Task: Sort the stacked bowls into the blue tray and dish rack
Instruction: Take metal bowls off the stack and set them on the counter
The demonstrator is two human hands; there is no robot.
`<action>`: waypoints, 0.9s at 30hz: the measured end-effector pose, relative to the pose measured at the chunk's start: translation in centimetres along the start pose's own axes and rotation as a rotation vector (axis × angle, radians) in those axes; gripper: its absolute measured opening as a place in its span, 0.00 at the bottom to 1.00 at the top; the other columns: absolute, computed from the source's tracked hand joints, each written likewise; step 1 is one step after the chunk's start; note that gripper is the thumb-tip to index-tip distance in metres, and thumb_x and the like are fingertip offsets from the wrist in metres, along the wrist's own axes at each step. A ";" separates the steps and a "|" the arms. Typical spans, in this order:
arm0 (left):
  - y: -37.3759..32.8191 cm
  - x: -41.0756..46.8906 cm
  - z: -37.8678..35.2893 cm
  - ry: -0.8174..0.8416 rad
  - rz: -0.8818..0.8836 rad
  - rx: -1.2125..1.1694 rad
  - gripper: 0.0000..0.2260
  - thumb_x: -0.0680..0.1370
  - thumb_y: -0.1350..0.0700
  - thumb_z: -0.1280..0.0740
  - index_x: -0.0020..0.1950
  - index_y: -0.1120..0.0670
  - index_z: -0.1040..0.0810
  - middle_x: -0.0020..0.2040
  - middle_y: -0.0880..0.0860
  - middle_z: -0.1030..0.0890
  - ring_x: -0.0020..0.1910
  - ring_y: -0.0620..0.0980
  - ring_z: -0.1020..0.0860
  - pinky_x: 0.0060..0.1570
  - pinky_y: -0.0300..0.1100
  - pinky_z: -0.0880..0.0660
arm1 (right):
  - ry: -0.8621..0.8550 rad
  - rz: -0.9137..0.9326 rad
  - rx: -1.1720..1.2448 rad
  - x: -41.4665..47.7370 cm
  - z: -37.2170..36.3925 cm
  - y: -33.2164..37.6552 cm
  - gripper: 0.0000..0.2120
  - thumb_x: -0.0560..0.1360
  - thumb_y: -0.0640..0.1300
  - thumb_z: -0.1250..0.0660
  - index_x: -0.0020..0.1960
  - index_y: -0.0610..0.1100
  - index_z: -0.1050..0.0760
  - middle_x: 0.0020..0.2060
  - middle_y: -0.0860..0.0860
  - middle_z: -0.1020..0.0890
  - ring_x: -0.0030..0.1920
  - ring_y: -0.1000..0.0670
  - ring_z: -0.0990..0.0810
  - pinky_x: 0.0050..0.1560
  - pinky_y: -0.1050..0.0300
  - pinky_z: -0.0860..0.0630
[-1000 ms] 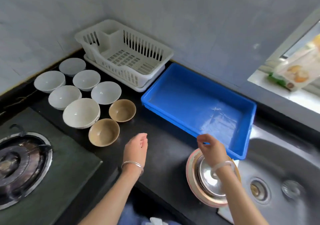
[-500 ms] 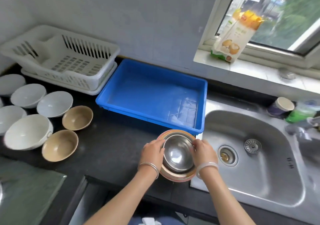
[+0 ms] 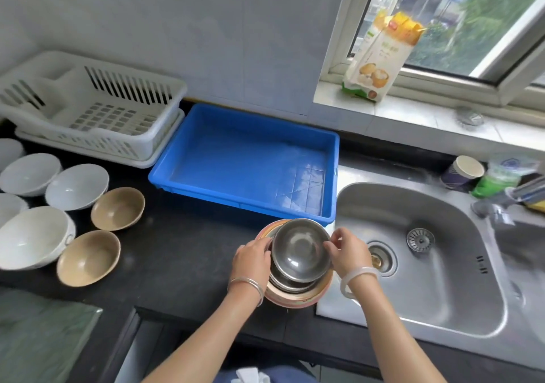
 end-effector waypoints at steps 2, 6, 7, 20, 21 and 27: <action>-0.2 0.1 0.0 -0.029 0.003 0.032 0.12 0.78 0.57 0.39 0.60 0.50 0.24 0.52 0.50 0.19 0.57 0.50 0.27 0.55 0.42 0.28 | -0.006 -0.011 0.070 0.0 0.7 -0.4 0.09 0.73 0.43 0.33 0.37 0.45 0.32 0.38 0.43 0.19 0.39 0.38 0.19 0.44 0.44 0.20; -0.7 0.7 0.0 -0.045 0.035 0.032 0.12 0.77 0.55 0.36 0.60 0.51 0.24 0.50 0.49 0.20 0.57 0.49 0.30 0.54 0.41 0.29 | -0.038 -0.021 0.164 0.0 1.9 -1.2 0.08 0.72 0.41 0.32 0.39 0.44 0.30 0.38 0.43 0.19 0.38 0.38 0.18 0.42 0.39 0.20; -0.8 0.8 0.0 -0.038 0.039 0.025 0.11 0.76 0.55 0.35 0.59 0.51 0.24 0.50 0.49 0.20 0.56 0.49 0.30 0.54 0.40 0.29 | -0.044 -0.024 0.190 -0.1 2.2 -1.4 0.09 0.73 0.40 0.32 0.38 0.44 0.31 0.38 0.44 0.19 0.36 0.39 0.18 0.40 0.40 0.19; -1.1 1.4 -0.3 0.050 0.106 -0.106 0.04 0.77 0.59 0.38 0.44 0.51 0.29 0.40 0.47 0.25 0.37 0.44 0.26 0.34 0.34 0.31 | -0.037 -0.087 0.433 -0.4 3.7 -3.3 0.09 0.73 0.37 0.32 0.37 0.43 0.31 0.37 0.40 0.18 0.32 0.44 0.18 0.33 0.51 0.18; -0.9 1.4 0.0 0.037 0.115 -0.127 0.04 0.77 0.59 0.37 0.43 0.52 0.29 0.39 0.47 0.25 0.36 0.42 0.27 0.31 0.32 0.32 | -0.037 -0.083 0.443 -0.4 3.8 -3.2 0.09 0.73 0.37 0.32 0.38 0.43 0.31 0.36 0.42 0.18 0.31 0.45 0.18 0.33 0.51 0.19; 0.5 1.3 3.1 -0.081 0.147 -0.278 0.02 0.75 0.60 0.35 0.44 0.54 0.26 0.39 0.48 0.24 0.36 0.43 0.24 0.33 0.34 0.27 | -0.048 0.003 0.493 0.1 4.6 -0.8 0.07 0.73 0.37 0.32 0.39 0.45 0.28 0.33 0.47 0.19 0.29 0.50 0.19 0.31 0.55 0.20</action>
Point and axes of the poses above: each hand's wrist, its own x-axis towards the middle knuckle, its own z-axis out of the back of the hand, y = z × x, the point moved 7 cm from there along x, towards the middle knuckle
